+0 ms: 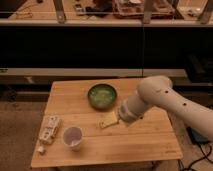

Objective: Place the ceramic cup in the ceramic bowl

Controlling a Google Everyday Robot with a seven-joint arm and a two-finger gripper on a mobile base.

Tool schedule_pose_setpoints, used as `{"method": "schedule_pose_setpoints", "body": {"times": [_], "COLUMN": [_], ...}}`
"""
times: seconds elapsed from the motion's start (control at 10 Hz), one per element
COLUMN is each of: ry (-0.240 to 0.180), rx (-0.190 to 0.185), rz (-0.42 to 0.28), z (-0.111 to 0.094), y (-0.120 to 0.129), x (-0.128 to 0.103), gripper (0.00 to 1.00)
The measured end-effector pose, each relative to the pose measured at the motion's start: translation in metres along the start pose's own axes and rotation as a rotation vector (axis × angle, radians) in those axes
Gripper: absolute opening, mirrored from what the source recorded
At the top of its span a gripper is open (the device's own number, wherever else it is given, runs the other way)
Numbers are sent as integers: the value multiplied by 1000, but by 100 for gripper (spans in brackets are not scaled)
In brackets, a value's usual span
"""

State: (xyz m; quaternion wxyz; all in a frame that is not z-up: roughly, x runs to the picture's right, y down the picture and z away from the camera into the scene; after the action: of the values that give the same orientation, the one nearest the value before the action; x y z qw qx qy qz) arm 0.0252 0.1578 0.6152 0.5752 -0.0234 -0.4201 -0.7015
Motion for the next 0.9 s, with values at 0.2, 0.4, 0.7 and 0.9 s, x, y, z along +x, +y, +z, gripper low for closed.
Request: {"method": "schedule_pose_setpoints", "body": {"times": [0.2,0.4,0.7,0.9], "ry": [-50,-54,13,84], "rx": [-47,-66,-3,26], "rz": [-106,-101,111,283], "z": [23,53,86,109], "y": [-33,-61,-68,-47], "x": [1,20,72,112], "gripper": [78,78,78,78]}}
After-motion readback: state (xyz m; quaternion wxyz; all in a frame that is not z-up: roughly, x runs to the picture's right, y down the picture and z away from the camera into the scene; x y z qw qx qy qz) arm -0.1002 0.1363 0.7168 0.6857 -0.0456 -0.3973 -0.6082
